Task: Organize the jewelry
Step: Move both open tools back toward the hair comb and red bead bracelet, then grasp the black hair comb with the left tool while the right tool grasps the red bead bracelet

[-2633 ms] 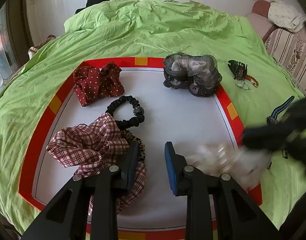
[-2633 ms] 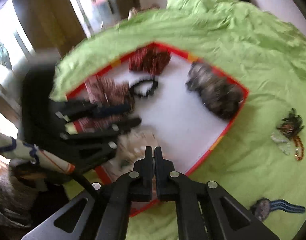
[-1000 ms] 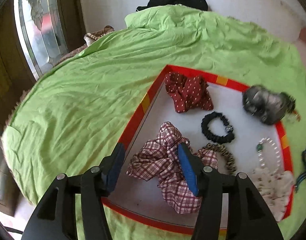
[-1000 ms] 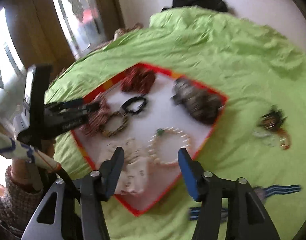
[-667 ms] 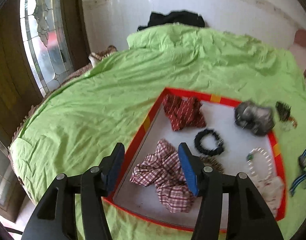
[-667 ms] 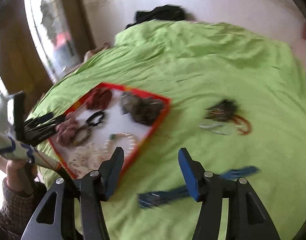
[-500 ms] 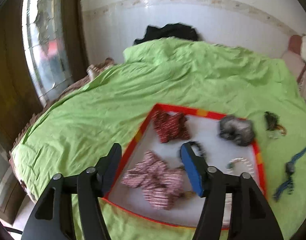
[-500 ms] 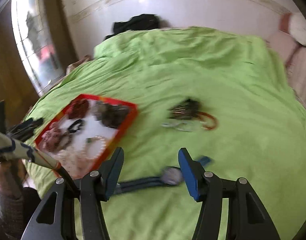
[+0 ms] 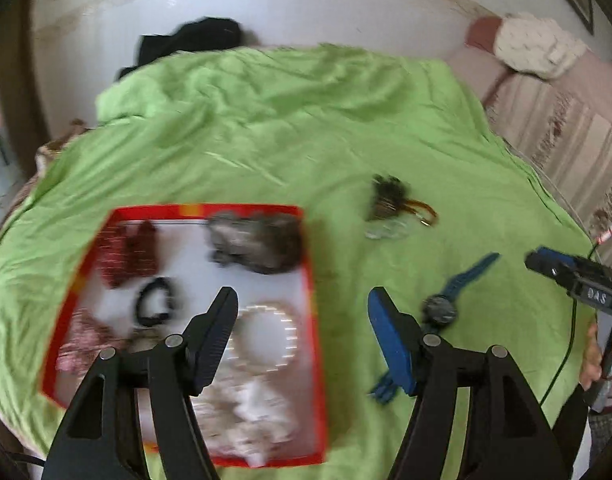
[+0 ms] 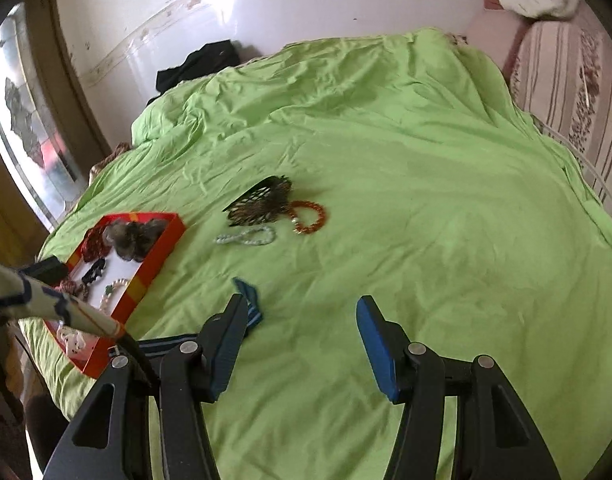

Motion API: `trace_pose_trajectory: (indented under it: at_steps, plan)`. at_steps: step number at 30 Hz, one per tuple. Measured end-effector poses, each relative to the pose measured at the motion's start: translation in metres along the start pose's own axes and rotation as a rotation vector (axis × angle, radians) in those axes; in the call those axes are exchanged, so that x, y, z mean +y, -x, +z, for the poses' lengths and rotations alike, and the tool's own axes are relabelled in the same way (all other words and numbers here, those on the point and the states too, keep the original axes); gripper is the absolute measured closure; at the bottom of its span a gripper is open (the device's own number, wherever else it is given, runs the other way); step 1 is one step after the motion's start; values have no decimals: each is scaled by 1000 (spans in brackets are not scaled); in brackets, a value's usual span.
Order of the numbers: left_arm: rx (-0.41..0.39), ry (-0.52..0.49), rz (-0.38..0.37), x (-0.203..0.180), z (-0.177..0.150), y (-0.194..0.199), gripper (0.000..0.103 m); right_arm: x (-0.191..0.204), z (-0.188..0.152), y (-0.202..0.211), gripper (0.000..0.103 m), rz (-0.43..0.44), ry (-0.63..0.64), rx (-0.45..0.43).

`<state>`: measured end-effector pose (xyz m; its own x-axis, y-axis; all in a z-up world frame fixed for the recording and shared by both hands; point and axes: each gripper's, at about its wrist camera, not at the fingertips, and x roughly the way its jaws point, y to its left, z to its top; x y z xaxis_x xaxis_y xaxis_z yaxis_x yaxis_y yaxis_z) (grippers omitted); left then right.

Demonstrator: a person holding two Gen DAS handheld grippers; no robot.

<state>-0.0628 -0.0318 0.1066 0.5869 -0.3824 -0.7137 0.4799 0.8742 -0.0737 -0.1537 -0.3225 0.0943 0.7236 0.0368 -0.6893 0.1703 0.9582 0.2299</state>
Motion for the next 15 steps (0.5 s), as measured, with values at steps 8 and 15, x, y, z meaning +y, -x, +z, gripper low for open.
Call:
trace_pose_trajectory:
  at_steps: [8, 15]
  plan:
    - [62, -19, -56, -30, 49, -56, 36, -33, 31, -51, 43, 77, -79, 57]
    - [86, 71, -139, -26, 96, -115, 37, -28, 53, -124, 43, 106, -63, 127]
